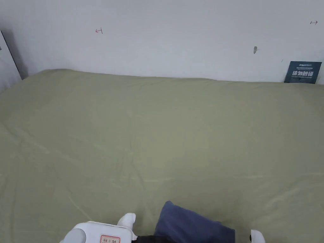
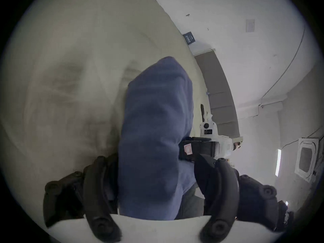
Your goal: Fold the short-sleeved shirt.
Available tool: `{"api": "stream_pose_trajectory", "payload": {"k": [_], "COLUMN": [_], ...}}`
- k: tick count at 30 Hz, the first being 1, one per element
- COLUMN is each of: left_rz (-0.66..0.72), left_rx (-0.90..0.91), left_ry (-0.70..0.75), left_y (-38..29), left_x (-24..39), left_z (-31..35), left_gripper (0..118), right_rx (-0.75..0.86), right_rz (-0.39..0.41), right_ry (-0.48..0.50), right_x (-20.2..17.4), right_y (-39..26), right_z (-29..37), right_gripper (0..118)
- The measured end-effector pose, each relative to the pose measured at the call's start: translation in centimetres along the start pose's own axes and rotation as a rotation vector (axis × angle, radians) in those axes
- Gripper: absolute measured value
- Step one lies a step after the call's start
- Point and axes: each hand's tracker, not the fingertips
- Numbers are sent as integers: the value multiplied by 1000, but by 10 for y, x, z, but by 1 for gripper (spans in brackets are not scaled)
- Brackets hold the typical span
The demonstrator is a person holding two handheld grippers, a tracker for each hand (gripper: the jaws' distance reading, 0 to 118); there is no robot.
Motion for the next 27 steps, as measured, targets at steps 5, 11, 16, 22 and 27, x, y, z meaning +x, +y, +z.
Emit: {"api": "stream_pose_trajectory", "payload": {"k": [5, 11, 16, 22, 27], "left_rz": [129, 56, 73, 91, 100], "left_rx": [19, 25, 61, 135, 200], "left_ry": [2, 68, 87, 229, 412], "left_y": [-10, -3, 9, 42, 64], "left_x": [-17, -6, -5, -37, -61], "left_z": [6, 11, 45, 164, 274], "left_gripper": [26, 26, 26, 26, 26], "right_rx": [11, 37, 61, 59, 61], "right_rz": [37, 106, 141, 184, 184], "right_ry": [-6, -37, -57, -80, -111], "right_x": [-4, -15, -32, -45, -44], "right_y": [-2, -6, -4, 1, 0], "right_z": [0, 2, 6, 6, 1], "right_gripper": [0, 0, 0, 0, 0]}}
